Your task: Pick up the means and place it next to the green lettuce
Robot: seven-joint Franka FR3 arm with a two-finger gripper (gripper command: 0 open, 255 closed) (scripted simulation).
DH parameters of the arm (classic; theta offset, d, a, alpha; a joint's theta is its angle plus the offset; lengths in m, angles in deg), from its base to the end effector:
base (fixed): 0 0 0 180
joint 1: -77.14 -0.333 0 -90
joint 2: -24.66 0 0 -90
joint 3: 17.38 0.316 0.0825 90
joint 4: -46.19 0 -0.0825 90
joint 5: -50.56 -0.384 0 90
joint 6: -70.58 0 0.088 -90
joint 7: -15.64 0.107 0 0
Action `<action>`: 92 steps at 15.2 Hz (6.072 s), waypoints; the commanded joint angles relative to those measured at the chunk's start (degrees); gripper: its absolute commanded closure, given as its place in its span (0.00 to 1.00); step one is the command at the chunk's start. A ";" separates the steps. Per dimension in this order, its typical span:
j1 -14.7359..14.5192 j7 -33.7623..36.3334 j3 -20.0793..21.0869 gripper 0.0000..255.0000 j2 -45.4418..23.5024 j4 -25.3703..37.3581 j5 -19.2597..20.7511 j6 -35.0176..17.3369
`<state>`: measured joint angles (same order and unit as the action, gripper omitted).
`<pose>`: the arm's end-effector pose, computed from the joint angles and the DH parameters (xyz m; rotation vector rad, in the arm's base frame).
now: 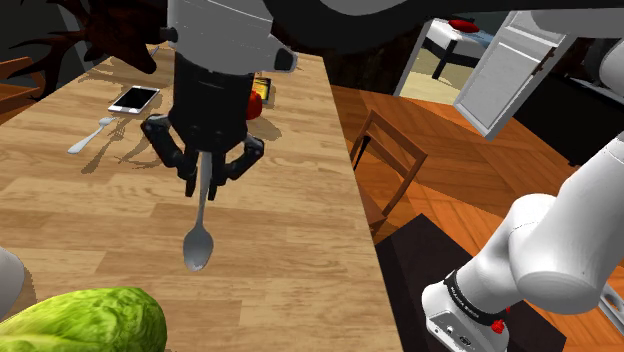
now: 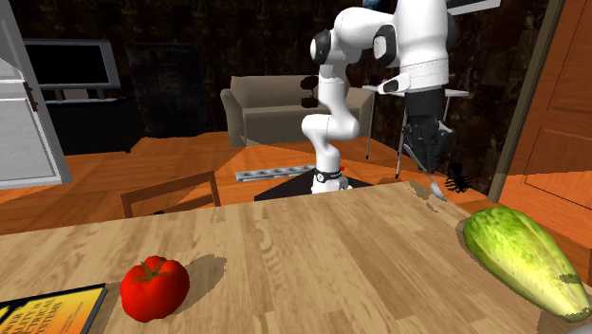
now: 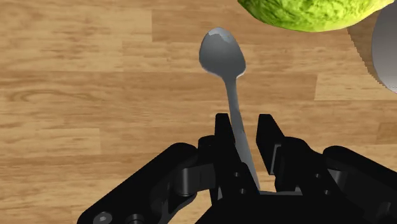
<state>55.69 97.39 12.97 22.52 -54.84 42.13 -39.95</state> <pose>0.3583 0.4650 0.5476 -2.8353 0.8257 0.1400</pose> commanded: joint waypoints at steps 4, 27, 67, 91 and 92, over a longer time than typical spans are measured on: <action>-2.10 3.90 1.73 1.00 -1.52 -1.06 1.34 -2.94; -2.92 3.57 1.64 1.00 -6.54 -13.63 3.41 -19.88; 3.18 -2.50 0.21 0.00 -6.25 -23.09 1.79 -33.58; 2.10 -0.67 -0.35 1.00 -9.73 -22.80 4.33 -36.50; 2.23 -0.82 -0.22 1.00 -9.18 -22.58 4.00 -35.79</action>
<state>57.84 96.67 12.65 12.96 -77.58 46.39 -76.27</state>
